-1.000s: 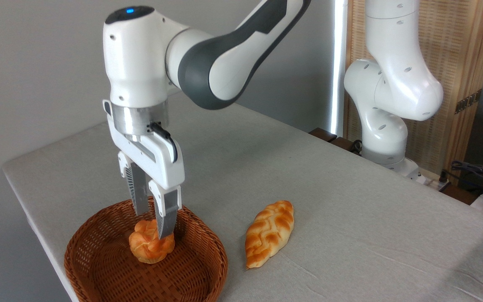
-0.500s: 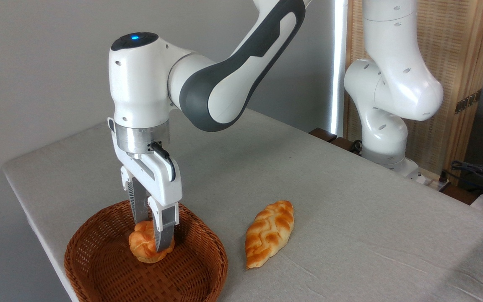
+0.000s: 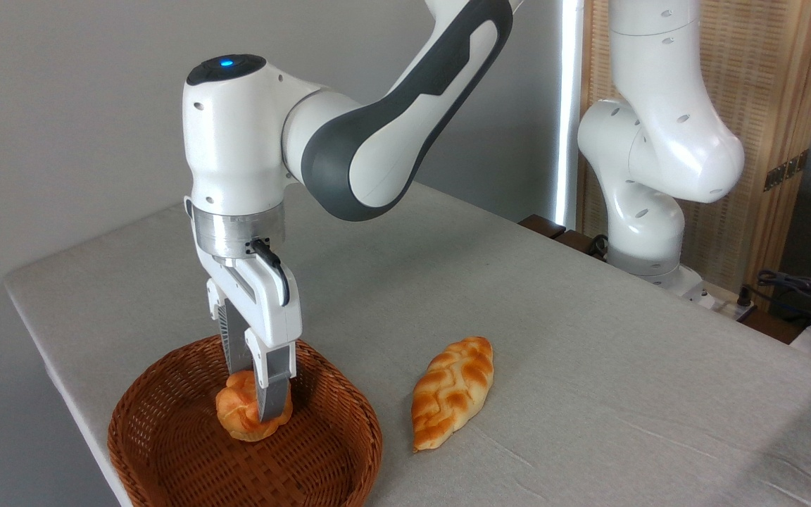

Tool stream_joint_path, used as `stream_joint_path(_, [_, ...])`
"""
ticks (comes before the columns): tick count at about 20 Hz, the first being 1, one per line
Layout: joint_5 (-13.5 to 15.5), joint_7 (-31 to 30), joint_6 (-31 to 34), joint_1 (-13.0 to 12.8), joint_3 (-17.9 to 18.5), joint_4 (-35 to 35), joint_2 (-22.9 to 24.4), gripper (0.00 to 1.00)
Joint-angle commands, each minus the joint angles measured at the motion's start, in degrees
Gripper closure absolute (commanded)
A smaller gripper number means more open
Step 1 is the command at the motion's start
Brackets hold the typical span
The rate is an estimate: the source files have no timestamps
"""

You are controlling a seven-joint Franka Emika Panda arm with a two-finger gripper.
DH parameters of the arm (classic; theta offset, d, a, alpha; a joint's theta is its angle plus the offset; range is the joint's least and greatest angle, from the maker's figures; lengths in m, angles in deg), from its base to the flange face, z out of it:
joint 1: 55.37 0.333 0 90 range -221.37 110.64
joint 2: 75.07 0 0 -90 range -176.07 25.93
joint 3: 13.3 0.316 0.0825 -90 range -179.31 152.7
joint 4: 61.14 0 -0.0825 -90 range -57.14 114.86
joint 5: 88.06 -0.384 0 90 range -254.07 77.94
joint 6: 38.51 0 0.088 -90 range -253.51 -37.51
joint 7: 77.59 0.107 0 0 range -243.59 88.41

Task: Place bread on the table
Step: 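Close the gripper on the round bread roll in the basket, then lift the roll out of the basket and carry it toward the braided loaf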

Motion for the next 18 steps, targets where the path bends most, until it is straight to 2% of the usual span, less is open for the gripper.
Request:
stream_joint_path(1, [-0.52,0.73,-0.89,0.14,-0.11,0.67,0.62,0.94])
stream_joint_path(7, [-0.26,0.82,-0.89,0.32,-0.02,0.41,0.79,0.94])
stream_joint_path(10, [0.88,0.12,-0.02,0.75,0.07,0.05,2.80,0.93])
stream_joint_path(13, [3.78,0.12,6.99,1.98,0.86,-3.10,5.09,0.93])
stream_joint_path(15, [3.79,0.38,12.18,2.86,1.12,-4.43,7.02,0.93])
stream_joint_path(18, [4.14,1.00,16.94,2.78,3.05,-2.59,11.50,0.89])
